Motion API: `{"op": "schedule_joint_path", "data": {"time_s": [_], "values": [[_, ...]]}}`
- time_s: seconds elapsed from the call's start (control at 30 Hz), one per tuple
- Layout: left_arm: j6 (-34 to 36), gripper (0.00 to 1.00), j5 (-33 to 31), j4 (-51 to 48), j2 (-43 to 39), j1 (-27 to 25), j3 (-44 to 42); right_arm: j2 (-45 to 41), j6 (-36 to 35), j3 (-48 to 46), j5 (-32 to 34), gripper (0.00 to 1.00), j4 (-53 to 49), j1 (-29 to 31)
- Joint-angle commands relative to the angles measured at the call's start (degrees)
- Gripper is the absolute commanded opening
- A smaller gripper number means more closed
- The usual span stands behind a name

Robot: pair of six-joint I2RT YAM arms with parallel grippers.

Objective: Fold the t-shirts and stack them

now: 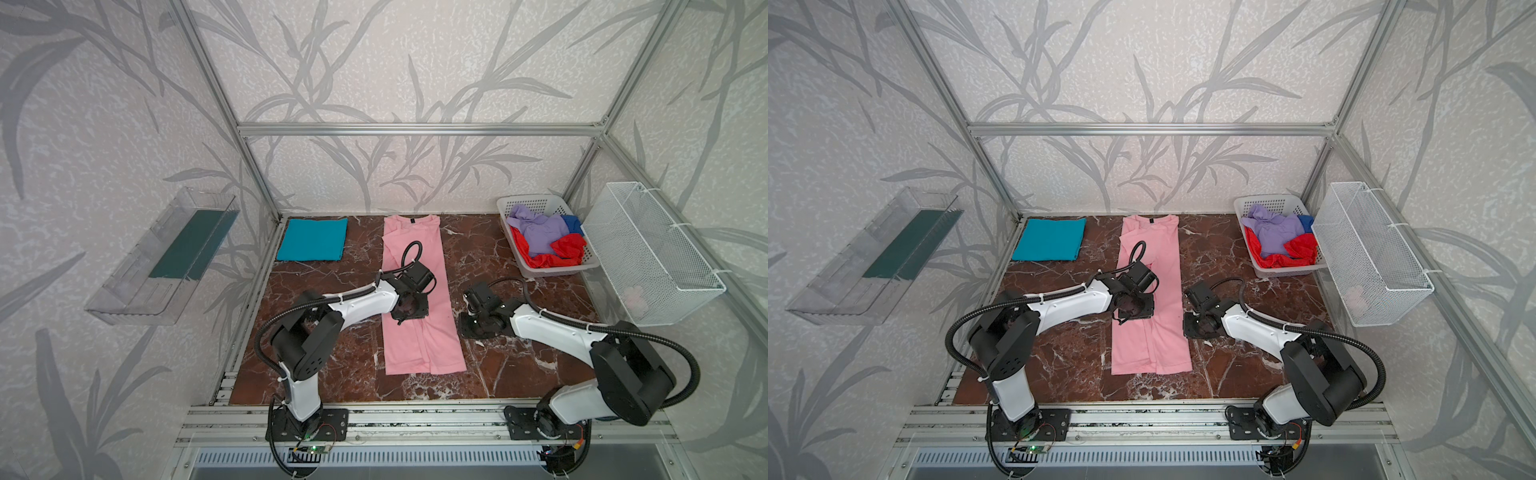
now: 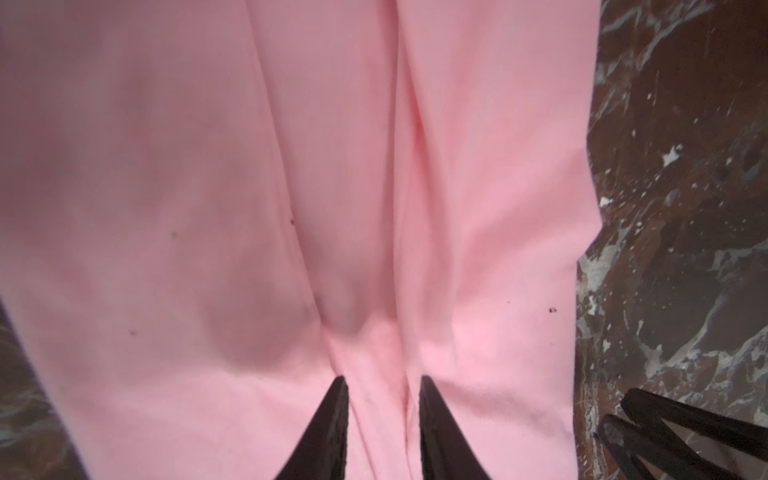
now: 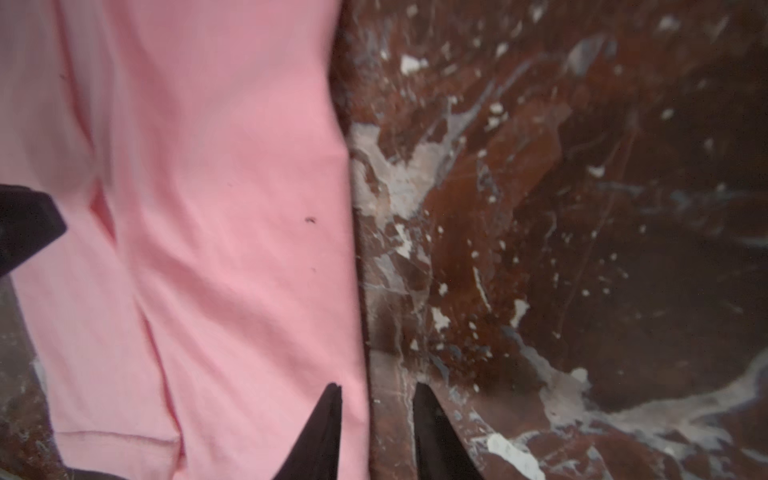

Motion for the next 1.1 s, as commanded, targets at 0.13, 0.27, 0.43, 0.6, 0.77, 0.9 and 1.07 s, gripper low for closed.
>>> {"op": "schedule_joint_path", "data": {"time_s": [0.13, 0.27, 0.43, 0.6, 0.77, 0.9, 1.07], "values": [[-0.2, 0.30, 4.0, 7.1, 3.7, 3.5, 2.3, 9.0, -3.8, 8.4, -0.7, 0.33, 0.4, -1.8], [-1.4, 0.31, 6.9, 11.0, 5.6, 4.1, 1.7, 13.4, -4.6, 11.3, -1.2, 0.34, 1.5, -2.5], [-2.9, 0.32, 9.8, 15.0, 6.9, 4.7, 1.1, 18.0, -4.9, 13.8, -1.7, 0.35, 2.4, -3.6], [-2.6, 0.28, 10.0, 15.3, 8.0, 5.3, 2.1, 19.4, -4.7, 14.1, -2.2, 0.27, 3.3, -4.5], [-0.8, 0.16, 7.5, 11.9, 8.8, 5.4, 3.9, 19.5, -4.7, 13.7, -1.8, 0.26, 3.3, -4.8], [0.5, 0.13, 5.1, 9.8, 8.1, 5.7, 4.2, 19.5, -4.7, 13.2, -2.0, 0.26, 3.6, -5.1], [1.2, 0.15, 4.8, 8.6, 9.4, 5.8, 5.9, 19.7, -4.7, 12.9, -2.4, 0.26, 3.6, -5.2]]}}
